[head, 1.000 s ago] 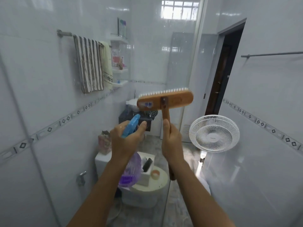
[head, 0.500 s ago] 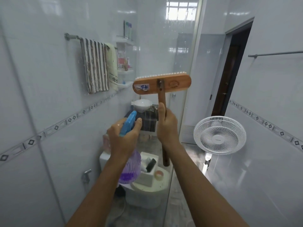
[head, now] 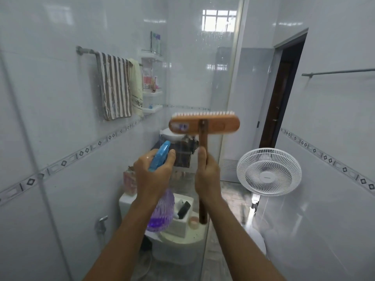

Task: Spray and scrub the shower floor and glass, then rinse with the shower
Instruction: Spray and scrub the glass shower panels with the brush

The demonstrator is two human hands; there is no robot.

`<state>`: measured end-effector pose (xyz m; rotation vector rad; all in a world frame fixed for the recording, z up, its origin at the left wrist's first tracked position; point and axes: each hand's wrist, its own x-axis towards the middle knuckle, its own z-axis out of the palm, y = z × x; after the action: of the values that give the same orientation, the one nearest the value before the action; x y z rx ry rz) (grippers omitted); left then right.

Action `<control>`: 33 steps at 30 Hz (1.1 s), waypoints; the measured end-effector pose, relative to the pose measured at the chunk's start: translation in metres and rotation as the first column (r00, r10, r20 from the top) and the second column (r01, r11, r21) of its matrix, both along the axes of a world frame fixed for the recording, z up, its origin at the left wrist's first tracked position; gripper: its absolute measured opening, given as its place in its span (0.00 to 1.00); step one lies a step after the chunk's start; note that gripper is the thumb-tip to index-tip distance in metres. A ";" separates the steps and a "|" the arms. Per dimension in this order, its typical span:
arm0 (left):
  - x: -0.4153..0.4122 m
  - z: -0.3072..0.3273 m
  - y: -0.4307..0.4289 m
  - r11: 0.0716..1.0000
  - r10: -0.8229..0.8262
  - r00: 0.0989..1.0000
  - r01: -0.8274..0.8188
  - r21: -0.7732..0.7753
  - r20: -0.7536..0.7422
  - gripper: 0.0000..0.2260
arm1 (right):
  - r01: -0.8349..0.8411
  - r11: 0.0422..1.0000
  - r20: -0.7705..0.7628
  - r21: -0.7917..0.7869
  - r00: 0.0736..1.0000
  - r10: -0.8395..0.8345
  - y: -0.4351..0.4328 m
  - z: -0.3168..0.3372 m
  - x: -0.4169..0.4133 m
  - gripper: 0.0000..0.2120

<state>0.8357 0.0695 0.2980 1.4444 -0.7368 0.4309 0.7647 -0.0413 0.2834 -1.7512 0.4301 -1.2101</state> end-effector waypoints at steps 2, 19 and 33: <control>-0.002 0.001 -0.005 1.000 0.001 1.000 -0.001 -0.003 -0.005 0.09 | 0.005 0.999 0.035 -0.053 0.999 -0.003 -0.006 0.037 0.003 0.15; 0.001 0.031 -0.021 0.999 0.019 0.995 -0.023 0.032 0.102 0.13 | 0.047 0.992 0.034 -0.120 0.998 -0.044 -0.016 0.068 -0.008 0.18; 0.014 0.165 -0.014 0.998 -0.038 0.993 0.043 -0.047 0.111 0.16 | 0.040 0.984 -0.031 -0.176 0.998 -0.046 -0.029 0.262 -0.010 0.27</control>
<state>0.8496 0.0550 0.4633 1.3654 -0.8367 0.4970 0.7549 -0.0702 0.5454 -1.9238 0.3939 -1.2818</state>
